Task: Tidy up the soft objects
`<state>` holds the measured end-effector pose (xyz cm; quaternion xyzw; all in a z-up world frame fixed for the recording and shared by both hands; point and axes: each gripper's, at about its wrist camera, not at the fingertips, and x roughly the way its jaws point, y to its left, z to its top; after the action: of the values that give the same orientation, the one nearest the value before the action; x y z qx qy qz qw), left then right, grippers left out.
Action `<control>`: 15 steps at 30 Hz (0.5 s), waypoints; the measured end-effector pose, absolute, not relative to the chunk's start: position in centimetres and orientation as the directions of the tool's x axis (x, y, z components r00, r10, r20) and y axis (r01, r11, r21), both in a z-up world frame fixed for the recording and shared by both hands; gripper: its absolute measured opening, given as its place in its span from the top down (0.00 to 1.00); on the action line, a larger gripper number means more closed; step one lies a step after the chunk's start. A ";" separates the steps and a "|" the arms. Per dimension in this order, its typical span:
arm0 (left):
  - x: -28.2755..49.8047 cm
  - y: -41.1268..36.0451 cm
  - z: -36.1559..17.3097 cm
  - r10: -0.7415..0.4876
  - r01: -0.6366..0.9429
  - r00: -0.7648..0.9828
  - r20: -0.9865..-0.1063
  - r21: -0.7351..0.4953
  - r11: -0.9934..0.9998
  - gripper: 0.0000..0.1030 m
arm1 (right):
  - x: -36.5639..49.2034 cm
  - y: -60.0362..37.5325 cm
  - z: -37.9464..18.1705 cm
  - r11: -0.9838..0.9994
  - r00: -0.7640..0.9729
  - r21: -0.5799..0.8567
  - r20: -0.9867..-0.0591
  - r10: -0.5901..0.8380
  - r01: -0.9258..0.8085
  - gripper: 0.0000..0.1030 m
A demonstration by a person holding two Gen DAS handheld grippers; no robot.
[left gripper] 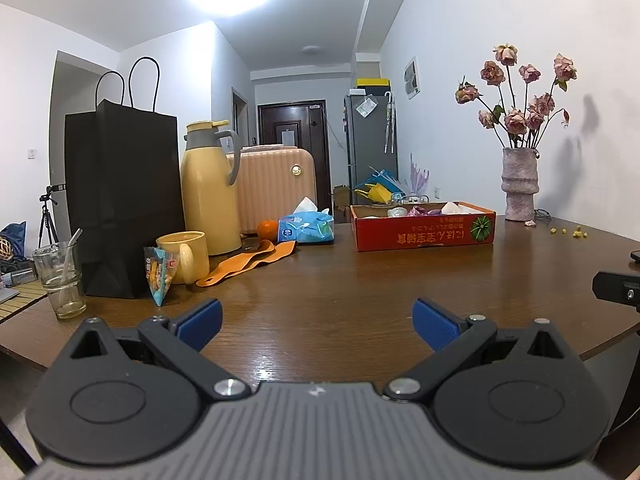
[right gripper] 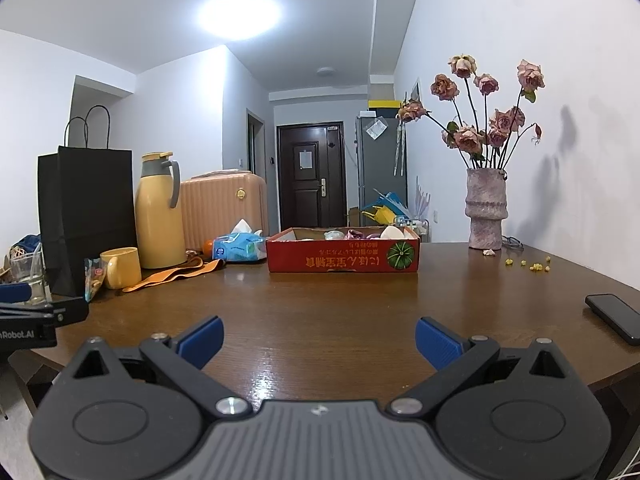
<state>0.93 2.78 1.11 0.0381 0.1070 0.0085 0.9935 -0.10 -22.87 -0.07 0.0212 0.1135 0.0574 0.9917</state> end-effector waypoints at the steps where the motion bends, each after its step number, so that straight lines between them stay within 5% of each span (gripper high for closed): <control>1: 0.9 2.8 1.1 0.024 -0.008 0.977 -0.210 0.078 0.997 0.00 | -0.1 -22.9 -0.1 0.993 0.968 0.057 -0.221 0.117 -0.107 0.00; 15: 0.8 2.8 1.0 0.015 0.001 0.976 -0.216 0.074 0.997 0.00 | -0.3 -22.9 -0.1 0.993 0.970 0.054 -0.216 0.111 -0.102 0.00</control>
<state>0.80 2.78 1.04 0.0371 0.1090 0.0037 0.9933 -0.26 -22.90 -0.13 0.0213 0.1102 0.0538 0.9922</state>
